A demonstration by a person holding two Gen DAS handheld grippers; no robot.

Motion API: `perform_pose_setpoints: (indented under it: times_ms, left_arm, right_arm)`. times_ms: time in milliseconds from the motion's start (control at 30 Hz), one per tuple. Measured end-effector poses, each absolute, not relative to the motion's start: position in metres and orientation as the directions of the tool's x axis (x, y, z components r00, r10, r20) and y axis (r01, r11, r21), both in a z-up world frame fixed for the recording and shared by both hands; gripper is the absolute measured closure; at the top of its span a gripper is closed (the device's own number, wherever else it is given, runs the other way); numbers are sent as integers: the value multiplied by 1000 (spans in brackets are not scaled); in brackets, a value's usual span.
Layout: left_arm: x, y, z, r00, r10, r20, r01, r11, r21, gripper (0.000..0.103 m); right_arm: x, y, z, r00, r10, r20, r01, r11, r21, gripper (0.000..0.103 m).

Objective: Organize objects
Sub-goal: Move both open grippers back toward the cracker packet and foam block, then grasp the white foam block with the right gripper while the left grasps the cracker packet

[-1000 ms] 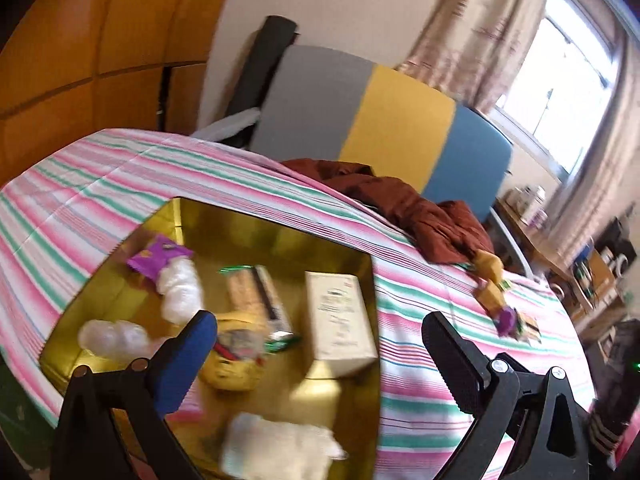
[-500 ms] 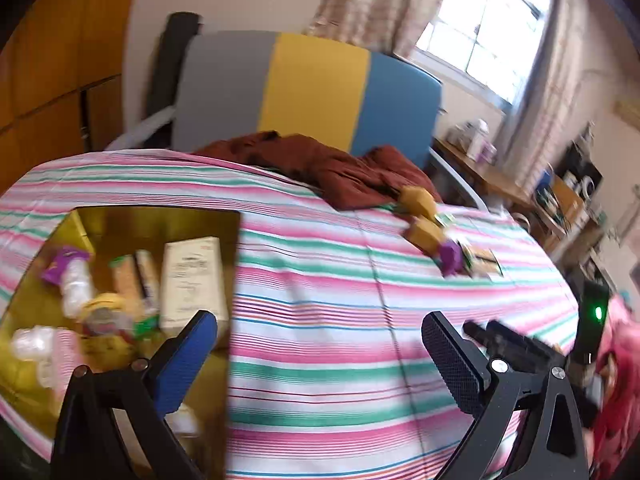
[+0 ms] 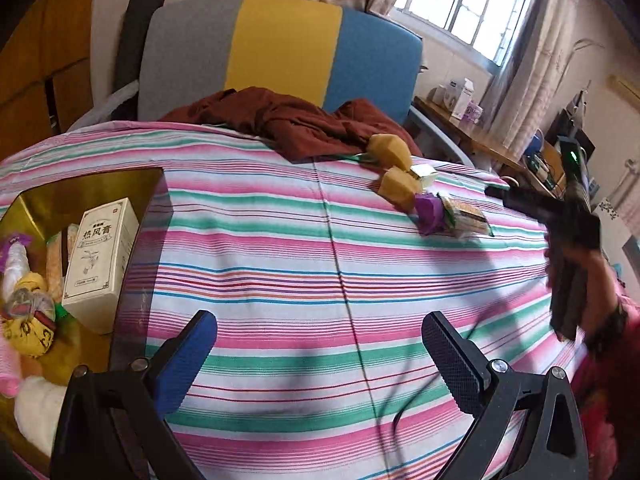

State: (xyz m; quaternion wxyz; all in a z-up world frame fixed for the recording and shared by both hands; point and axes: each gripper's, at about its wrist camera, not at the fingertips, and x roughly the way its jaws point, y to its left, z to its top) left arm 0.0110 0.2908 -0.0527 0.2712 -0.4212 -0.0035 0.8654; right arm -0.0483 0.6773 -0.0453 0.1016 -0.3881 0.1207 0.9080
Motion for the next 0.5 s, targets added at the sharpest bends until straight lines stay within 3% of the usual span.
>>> perform_pose_setpoints:
  times_ms: [233,500]
  left_arm:
    - [-2,289,-61,-484,444,-754,-452,-865,-220,0]
    - [-17,300,-69,-468,460,-755,-432,-864,-258,0]
  right_arm:
    - [-100,709,-77,-559,-13,-829,-255,-949,187,49]
    - [-30,687,-85,-534,-297,-791,-125,-898,422,46]
